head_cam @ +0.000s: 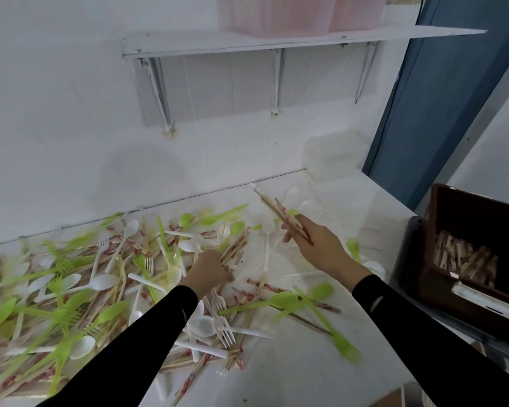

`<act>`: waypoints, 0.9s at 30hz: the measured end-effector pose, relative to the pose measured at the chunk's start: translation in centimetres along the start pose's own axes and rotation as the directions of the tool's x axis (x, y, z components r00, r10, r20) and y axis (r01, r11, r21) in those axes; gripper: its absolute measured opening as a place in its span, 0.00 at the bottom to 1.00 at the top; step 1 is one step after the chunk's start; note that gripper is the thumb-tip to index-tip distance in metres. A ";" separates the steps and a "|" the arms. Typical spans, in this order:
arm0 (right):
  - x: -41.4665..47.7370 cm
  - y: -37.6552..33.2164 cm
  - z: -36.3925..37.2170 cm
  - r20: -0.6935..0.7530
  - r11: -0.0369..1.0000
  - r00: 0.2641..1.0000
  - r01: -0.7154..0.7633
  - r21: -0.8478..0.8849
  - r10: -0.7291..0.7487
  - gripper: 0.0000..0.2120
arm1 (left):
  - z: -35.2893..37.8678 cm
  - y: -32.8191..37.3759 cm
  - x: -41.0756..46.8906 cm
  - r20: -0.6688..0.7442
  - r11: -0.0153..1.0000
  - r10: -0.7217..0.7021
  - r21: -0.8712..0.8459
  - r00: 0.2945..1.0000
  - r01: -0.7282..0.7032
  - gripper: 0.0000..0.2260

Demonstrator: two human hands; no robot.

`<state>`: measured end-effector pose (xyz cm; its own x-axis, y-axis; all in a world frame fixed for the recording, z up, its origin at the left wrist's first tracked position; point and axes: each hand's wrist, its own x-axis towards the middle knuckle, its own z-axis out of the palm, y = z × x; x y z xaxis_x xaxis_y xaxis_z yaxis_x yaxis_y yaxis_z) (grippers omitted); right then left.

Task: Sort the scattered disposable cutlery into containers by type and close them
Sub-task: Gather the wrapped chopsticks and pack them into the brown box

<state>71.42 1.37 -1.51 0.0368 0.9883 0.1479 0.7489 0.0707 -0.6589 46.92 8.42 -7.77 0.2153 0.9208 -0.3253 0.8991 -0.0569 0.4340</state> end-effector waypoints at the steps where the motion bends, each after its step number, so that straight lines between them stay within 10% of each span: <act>1: 0.0 -0.2 0.1 0.028 0.998 0.998 0.050 -0.024 -0.049 0.08 | 0.0 0.2 -0.1 0.003 1.000 -0.011 -0.004 1.000 0.011 0.13; 6: -1.1 -0.2 1.7 0.199 0.939 0.943 0.301 -0.166 -0.268 0.08 | 0.6 0.2 -0.5 0.007 0.994 -0.012 -0.112 1.000 0.013 0.15; 13: -2.7 -0.5 4.7 0.505 0.907 0.844 0.341 -0.247 -0.180 0.21 | -2.1 1.0 -0.5 -0.124 0.902 0.034 -0.424 0.992 -0.084 0.09; 23: -1.5 0.4 5.7 0.523 0.873 0.845 0.333 -0.355 -0.110 0.16 | -4.9 1.4 -0.7 -0.196 0.631 0.048 -0.754 0.979 -0.182 0.09; 27: -0.2 0.3 3.3 0.449 0.983 0.890 0.140 -0.118 -0.073 0.12 | -4.7 0.9 -1.0 -0.293 0.532 0.029 -0.805 0.956 -0.263 0.07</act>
<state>69.43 1.67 -4.16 -0.3190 0.9355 -0.1517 0.8193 0.1918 -0.5404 45.76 9.22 -3.08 0.1204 0.9914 -0.0522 0.1148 0.0383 0.9926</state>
